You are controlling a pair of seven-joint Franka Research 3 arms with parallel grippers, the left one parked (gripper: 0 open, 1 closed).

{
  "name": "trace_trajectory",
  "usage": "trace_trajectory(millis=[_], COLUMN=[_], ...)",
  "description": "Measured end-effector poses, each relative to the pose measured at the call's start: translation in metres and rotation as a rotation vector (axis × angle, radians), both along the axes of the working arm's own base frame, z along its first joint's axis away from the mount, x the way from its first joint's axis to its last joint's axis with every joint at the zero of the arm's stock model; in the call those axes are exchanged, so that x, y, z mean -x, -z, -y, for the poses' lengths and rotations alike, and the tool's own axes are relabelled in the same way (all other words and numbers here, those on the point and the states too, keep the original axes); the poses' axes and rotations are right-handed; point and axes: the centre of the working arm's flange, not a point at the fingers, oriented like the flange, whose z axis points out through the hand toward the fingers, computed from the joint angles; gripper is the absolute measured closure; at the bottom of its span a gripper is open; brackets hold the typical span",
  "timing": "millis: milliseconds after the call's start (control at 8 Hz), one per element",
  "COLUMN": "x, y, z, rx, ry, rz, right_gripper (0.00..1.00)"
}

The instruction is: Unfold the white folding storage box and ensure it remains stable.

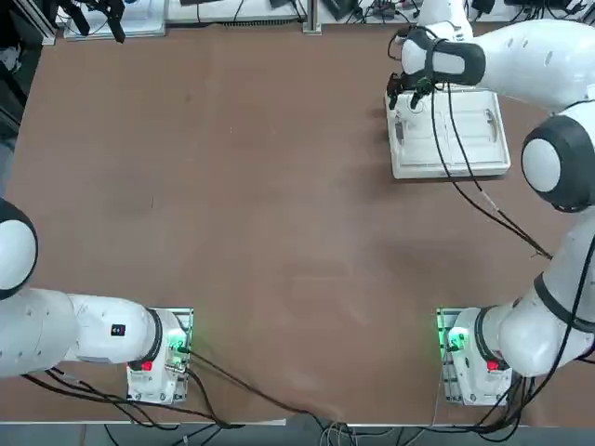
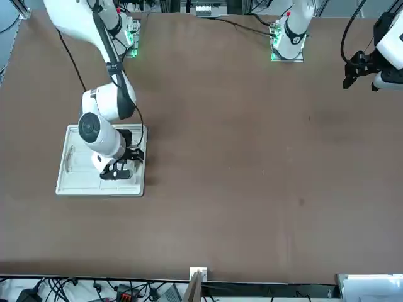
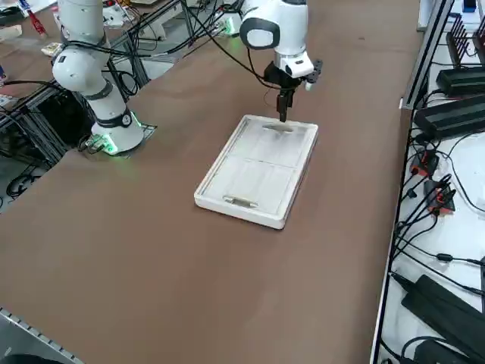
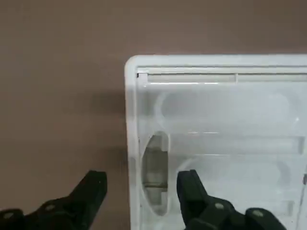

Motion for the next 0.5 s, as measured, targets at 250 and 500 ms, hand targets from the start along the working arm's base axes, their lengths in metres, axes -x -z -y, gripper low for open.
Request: trace_trajectory(millis=[250,500], x=[-0.001,0.004], y=[0.012,0.027], z=[-0.004,-0.017], rx=[-0.034,-0.031], ry=[0.036,0.037], rz=[-0.013,-0.028], right_gripper=[0.22,0.33])
